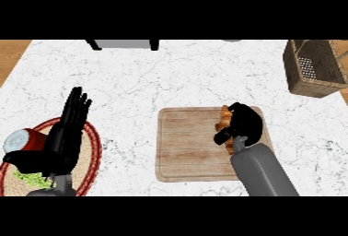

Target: Pick the croissant from the cutting board and place it in the basket

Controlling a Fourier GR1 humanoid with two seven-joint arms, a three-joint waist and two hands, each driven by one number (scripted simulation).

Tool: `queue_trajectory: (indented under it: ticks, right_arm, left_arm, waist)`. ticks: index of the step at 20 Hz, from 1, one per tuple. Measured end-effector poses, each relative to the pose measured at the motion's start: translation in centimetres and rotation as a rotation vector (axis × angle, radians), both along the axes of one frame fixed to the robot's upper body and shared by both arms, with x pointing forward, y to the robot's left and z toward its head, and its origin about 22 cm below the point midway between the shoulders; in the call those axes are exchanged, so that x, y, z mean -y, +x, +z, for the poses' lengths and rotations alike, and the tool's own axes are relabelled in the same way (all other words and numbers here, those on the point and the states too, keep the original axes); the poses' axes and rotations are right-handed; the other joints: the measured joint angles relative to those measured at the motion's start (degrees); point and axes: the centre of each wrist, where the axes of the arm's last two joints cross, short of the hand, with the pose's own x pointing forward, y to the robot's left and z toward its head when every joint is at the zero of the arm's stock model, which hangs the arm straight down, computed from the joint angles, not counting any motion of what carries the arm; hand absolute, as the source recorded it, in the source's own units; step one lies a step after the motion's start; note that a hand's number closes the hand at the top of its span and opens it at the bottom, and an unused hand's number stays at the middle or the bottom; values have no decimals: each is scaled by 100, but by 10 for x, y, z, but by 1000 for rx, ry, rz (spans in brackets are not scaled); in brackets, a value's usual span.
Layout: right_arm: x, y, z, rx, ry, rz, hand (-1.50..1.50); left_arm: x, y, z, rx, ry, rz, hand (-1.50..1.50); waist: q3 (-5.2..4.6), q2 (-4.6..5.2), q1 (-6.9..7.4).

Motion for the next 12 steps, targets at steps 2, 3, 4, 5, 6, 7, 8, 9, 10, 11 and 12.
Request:
queue_trajectory:
  ticks: [2,3,4,5,6,7,8,9,10,11,12]
  right_arm:
    - [-1,3,0,-4,-16,10,150]
    - [0,5,-1,-6,-19,14,150]
    - [-1,7,1,-5,-28,21,150]
    - [-2,6,-2,-5,-41,30,150]
    - [-3,7,-3,-4,-49,35,150]
    - [-6,7,-1,-4,-60,45,150]
    - [-9,7,-1,-2,-69,53,150]
    - [-11,9,-1,1,-76,60,150]
    - [-13,10,-3,7,-85,75,150]
    - [-9,14,-3,11,-85,109,150]
    - [-9,17,-1,14,-93,154,150]
  left_arm:
    - [-3,-2,0,0,1,2,0]
    - [2,-4,-1,-1,1,2,0]
    - [2,-6,-2,-4,0,-2,0]
    - [1,-4,-2,-4,1,0,0]
    - [2,-3,1,-5,1,0,0]
    - [2,-3,2,-6,0,2,0]
    - [6,-1,3,-5,-1,0,0]
    - [4,3,5,-2,-5,0,0]
    - [1,0,5,-3,-3,1,0]
    - [4,0,6,0,-1,-3,0]
    - [5,0,4,0,-1,-3,0]
  waist:
    - [-4,-5,0]
    - [-7,-8,0]
    - [-6,-7,0]
    - [-8,-10,-2]
    - [-10,-13,-3]
    - [-9,-11,-4]
    - [-9,-9,-5]
    - [-10,-7,-6]
    - [-13,-11,3]
    - [-11,-10,12]
    - [-9,-2,19]
